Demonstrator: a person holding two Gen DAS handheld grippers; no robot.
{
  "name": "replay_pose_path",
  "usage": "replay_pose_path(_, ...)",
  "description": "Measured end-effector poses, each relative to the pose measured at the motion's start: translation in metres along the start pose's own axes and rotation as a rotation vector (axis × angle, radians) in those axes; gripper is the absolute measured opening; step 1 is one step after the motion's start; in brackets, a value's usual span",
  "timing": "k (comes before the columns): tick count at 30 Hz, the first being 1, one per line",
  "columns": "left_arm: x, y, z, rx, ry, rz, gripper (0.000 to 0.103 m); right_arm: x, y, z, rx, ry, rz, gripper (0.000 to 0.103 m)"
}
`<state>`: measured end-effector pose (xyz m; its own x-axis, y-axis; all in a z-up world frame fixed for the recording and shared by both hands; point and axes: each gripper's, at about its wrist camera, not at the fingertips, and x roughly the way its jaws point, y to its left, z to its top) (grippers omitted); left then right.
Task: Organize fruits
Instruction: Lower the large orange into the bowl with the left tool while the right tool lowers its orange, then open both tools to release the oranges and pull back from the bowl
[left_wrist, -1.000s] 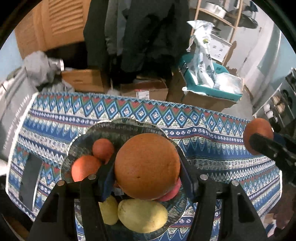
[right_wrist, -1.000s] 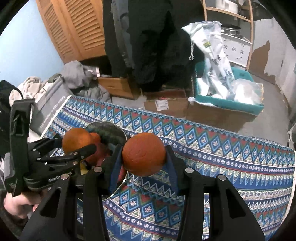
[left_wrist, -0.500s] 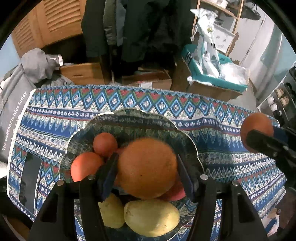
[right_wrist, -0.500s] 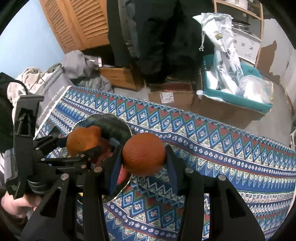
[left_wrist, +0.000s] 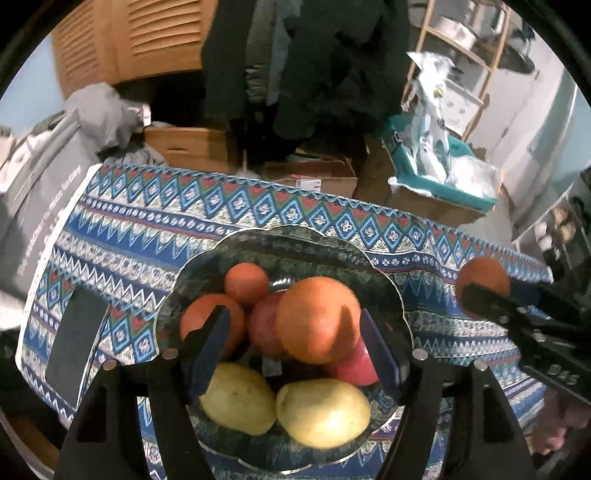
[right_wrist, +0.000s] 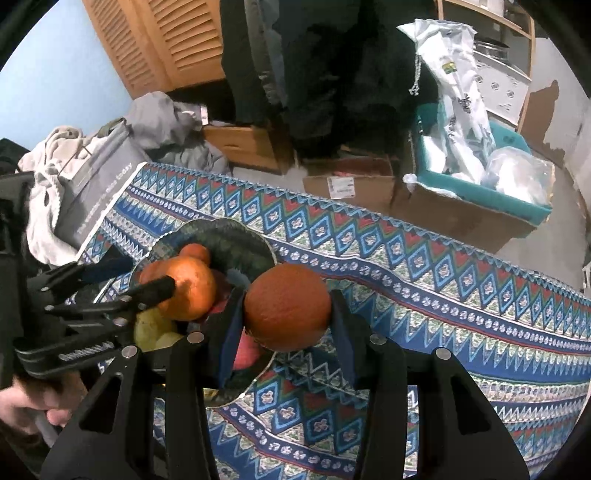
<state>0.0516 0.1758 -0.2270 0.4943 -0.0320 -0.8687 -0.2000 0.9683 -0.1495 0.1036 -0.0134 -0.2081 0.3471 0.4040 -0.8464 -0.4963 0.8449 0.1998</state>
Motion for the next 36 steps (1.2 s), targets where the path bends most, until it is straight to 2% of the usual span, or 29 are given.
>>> replay_pose_path(8, -0.023, 0.037, -0.013, -0.079, -0.022, 0.037, 0.073, 0.017, 0.029, -0.002, -0.050, 0.040, 0.043, 0.045)
replay_pose_path(18, -0.030, 0.076, -0.028, -0.173, -0.014, 0.082, 0.073, 0.035, 0.079, -0.012, -0.141, 0.085, 0.085, 0.045)
replay_pose_path(26, -0.035, 0.088, -0.036, -0.196, -0.012, 0.084, 0.073, 0.045, 0.105, -0.013, -0.170, 0.109, 0.109, 0.045)
replay_pose_path(31, -0.034, 0.090, -0.038, -0.198, -0.004, 0.084, 0.073, 0.051, 0.115, -0.012, -0.180, 0.116, 0.095, 0.046)
replay_pose_path(36, -0.034, 0.090, -0.038, -0.196, -0.005, 0.085, 0.073, 0.044, 0.112, -0.006, -0.149, 0.088, 0.113, 0.057)
